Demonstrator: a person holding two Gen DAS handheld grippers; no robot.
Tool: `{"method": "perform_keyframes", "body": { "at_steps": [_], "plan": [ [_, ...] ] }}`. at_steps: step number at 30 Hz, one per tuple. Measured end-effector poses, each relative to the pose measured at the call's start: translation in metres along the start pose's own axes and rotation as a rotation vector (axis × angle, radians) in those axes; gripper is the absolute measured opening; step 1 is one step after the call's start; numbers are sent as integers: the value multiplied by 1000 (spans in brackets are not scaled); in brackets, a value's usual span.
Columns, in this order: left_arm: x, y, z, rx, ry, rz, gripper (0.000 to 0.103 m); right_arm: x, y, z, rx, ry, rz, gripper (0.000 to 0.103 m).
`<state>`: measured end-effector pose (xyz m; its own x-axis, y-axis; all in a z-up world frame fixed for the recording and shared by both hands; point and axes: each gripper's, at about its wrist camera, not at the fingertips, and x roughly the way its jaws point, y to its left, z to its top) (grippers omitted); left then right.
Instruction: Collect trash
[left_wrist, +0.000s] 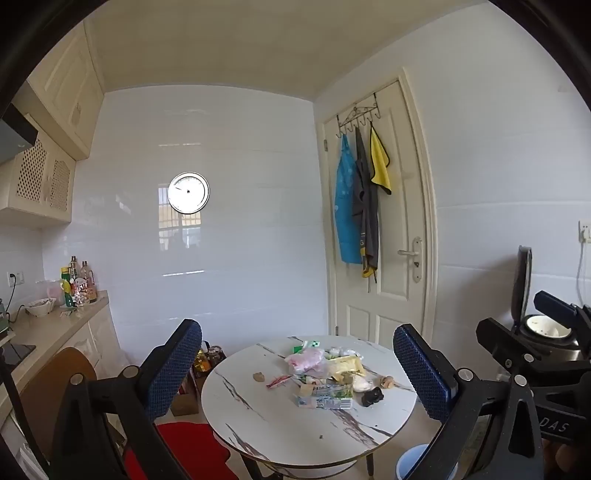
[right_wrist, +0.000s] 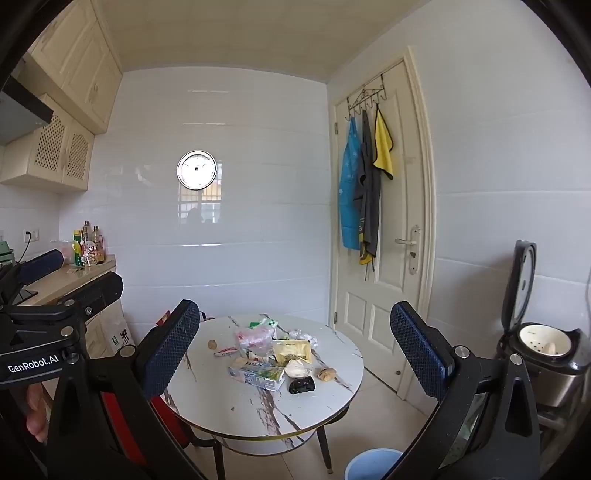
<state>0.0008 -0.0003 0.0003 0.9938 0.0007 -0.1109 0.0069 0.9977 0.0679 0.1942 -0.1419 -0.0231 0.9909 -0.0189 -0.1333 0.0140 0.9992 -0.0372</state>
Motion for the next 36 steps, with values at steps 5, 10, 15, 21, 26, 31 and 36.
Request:
{"method": "perform_keyframes", "body": {
  "at_steps": [5,10,15,21,26,31,36],
  "plan": [
    [-1,-7,1,6,-11,23,102,-2,1,0,-9,-11,8,103],
    [-5,-22,2,17,-25,54,102,0,1,0,0,5,-4,103],
    [-3,-14,-2,-4,-7,5,102,2,0,0,1,2,-3,103],
    [-2,-10,-1,-9,-7,5,102,2,-1,1,1,7,-3,103],
    [-5,-6,1,-15,-8,4,102,-1,0,1,1,5,-4,103],
    [-6,-7,0,-15,-8,5,102,-1,-1,2,3,6,-4,103],
    [-7,-8,1,-15,-5,6,102,-3,2,-1,6,6,-6,103]
  ]
}}
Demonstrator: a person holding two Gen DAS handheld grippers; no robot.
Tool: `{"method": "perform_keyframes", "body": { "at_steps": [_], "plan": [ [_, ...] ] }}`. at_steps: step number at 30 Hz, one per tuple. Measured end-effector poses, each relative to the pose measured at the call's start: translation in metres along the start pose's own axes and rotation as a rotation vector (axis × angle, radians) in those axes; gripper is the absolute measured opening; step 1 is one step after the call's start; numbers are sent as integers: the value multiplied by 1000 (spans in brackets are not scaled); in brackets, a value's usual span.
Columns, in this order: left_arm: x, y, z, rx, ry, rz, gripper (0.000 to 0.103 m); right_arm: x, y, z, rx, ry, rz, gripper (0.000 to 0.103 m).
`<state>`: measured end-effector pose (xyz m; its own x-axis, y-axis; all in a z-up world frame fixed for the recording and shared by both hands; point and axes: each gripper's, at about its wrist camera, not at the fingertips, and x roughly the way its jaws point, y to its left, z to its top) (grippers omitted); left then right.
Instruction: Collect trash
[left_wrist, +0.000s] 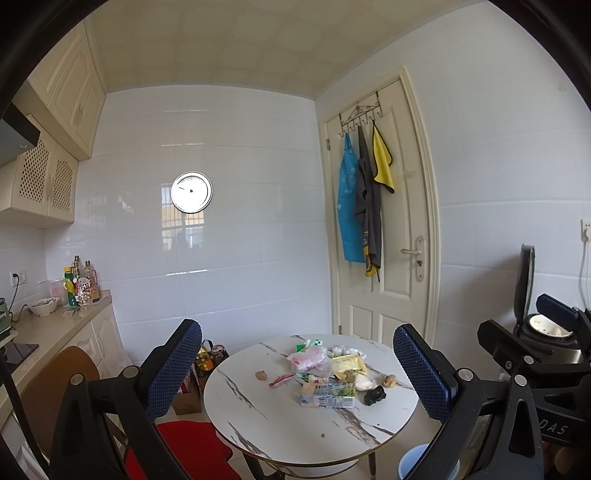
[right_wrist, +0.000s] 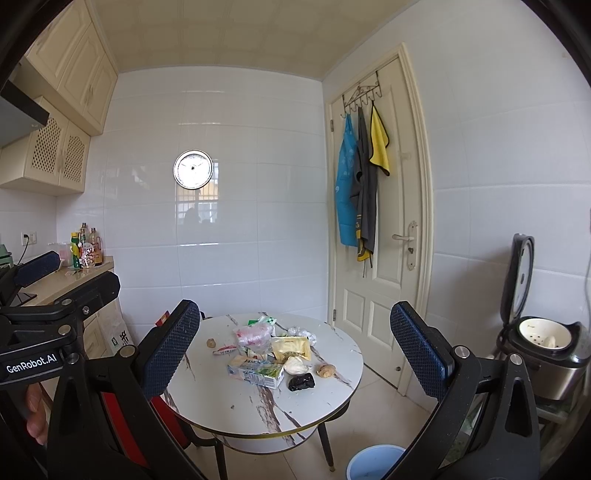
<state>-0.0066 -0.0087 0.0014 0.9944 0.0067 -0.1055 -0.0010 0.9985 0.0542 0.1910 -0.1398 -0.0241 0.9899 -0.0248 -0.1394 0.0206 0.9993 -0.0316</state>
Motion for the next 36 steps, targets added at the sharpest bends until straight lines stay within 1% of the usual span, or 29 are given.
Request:
{"method": "perform_keyframes", "body": {
  "at_steps": [36],
  "plan": [
    [1,0,1,-1,1,8,102,2,0,0,3,1,2,103]
  ]
}}
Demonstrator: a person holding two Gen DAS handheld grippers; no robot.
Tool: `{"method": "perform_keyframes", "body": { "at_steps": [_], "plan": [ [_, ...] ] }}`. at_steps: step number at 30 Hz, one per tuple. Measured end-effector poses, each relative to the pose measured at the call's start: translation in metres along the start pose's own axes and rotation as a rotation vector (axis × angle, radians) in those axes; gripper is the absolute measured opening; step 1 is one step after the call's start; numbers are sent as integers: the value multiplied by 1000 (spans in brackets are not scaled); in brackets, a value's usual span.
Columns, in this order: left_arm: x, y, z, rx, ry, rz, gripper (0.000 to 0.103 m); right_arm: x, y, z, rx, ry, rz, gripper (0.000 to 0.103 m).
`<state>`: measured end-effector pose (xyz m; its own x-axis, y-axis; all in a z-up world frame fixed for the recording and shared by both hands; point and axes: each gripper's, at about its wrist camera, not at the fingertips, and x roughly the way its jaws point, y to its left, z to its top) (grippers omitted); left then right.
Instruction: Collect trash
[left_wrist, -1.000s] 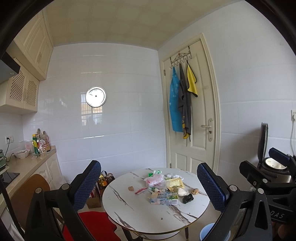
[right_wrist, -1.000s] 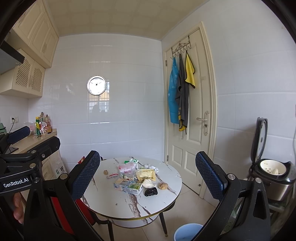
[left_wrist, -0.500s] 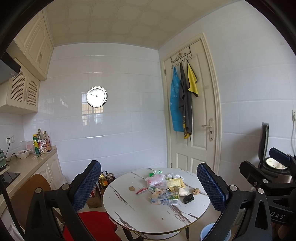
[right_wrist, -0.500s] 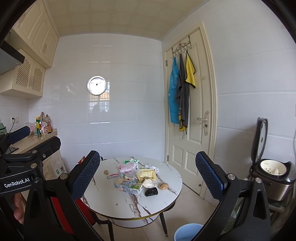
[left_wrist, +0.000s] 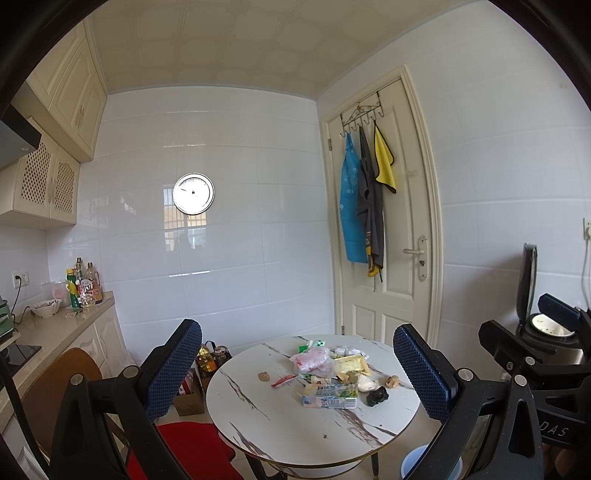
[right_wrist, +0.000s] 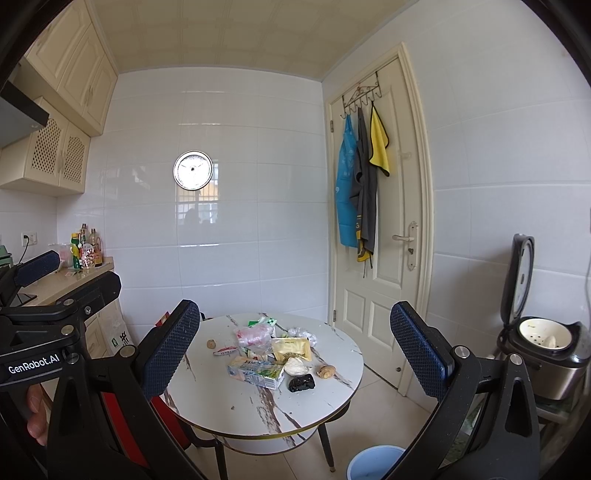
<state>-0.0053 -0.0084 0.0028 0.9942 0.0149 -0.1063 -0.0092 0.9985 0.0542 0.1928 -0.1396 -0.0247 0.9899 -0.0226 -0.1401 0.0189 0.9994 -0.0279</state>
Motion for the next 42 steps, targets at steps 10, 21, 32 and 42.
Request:
{"method": "perform_keyframes", "body": {
  "at_steps": [10,21,32,42],
  "plan": [
    [1,0,1,-2,2,-2,102,2,0,0,3,0,-1,103],
    [7,1,-2,1,10,-5,102,4,-3,-3,9,7,-2,103],
    [86,15,-30,-5,131,-15,102,48,-27,-34,17,85,-42,103],
    [214,24,-94,-122,470,-108,102,138,-58,-103,20,308,-60,103]
  ]
}}
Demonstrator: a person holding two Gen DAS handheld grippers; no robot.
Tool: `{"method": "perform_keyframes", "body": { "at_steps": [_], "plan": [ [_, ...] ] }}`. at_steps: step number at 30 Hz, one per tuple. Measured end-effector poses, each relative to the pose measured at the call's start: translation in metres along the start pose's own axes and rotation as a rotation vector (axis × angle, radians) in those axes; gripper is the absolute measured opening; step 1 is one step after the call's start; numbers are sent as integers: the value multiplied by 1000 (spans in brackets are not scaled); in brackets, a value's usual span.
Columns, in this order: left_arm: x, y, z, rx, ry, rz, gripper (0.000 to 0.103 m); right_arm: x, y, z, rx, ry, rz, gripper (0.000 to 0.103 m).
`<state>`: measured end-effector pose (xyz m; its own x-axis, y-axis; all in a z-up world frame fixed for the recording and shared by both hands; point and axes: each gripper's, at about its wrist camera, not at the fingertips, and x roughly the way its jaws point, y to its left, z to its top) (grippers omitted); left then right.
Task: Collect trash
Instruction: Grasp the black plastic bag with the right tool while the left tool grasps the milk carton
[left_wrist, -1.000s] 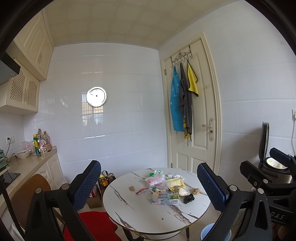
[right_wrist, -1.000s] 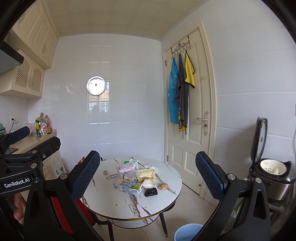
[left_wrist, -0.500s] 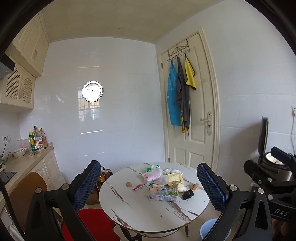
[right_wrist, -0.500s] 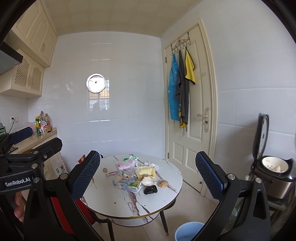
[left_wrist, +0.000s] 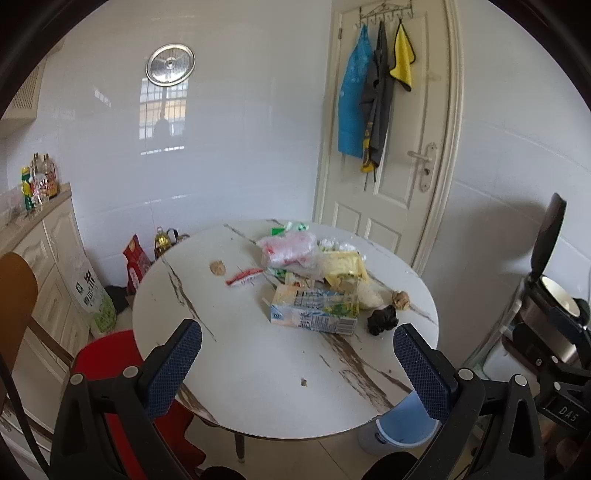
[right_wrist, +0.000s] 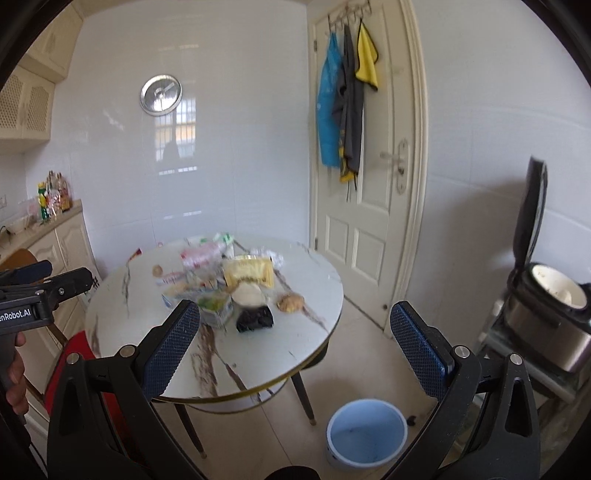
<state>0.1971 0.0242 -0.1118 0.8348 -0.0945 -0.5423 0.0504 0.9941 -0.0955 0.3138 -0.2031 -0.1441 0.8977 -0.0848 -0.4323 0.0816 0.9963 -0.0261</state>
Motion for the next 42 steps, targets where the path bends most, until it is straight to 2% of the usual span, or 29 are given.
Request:
{"method": "perform_keyframes", "body": {
  "at_steps": [6,9,16,19,21,24,29,30,32,35,36,38,42],
  "plan": [
    [56,-15,24,5,125,-7,102,54,-12,-18,22,109,15,103],
    [85,-26,34,-6,159,-9,102,79,-19,-25,33,149,17,103],
    [172,-60,53,54,216,88,102,123,-37,-35,67,216,29,103],
    [213,-58,54,63,230,155,102,138,-41,-36,78,244,43,103],
    [228,-49,50,48,255,161,102,147,-42,-36,79,253,54,103],
    [232,-34,43,44,268,177,102,156,-39,-35,70,261,73,103],
    [217,13,25,73,295,300,102,167,-26,-33,48,265,107,103],
    [213,28,22,65,301,358,102,169,-23,-33,46,268,112,103],
    [202,45,19,35,288,394,102,171,-18,-34,44,269,122,103],
    [189,48,22,-29,252,291,102,174,-12,-34,46,270,137,103],
    [190,38,24,-37,246,228,102,175,-10,-34,45,271,139,103],
    [199,18,27,-25,256,161,102,179,-8,-33,44,275,137,103],
    [225,-24,37,28,251,115,102,182,-6,-34,35,292,131,103]
  ]
}}
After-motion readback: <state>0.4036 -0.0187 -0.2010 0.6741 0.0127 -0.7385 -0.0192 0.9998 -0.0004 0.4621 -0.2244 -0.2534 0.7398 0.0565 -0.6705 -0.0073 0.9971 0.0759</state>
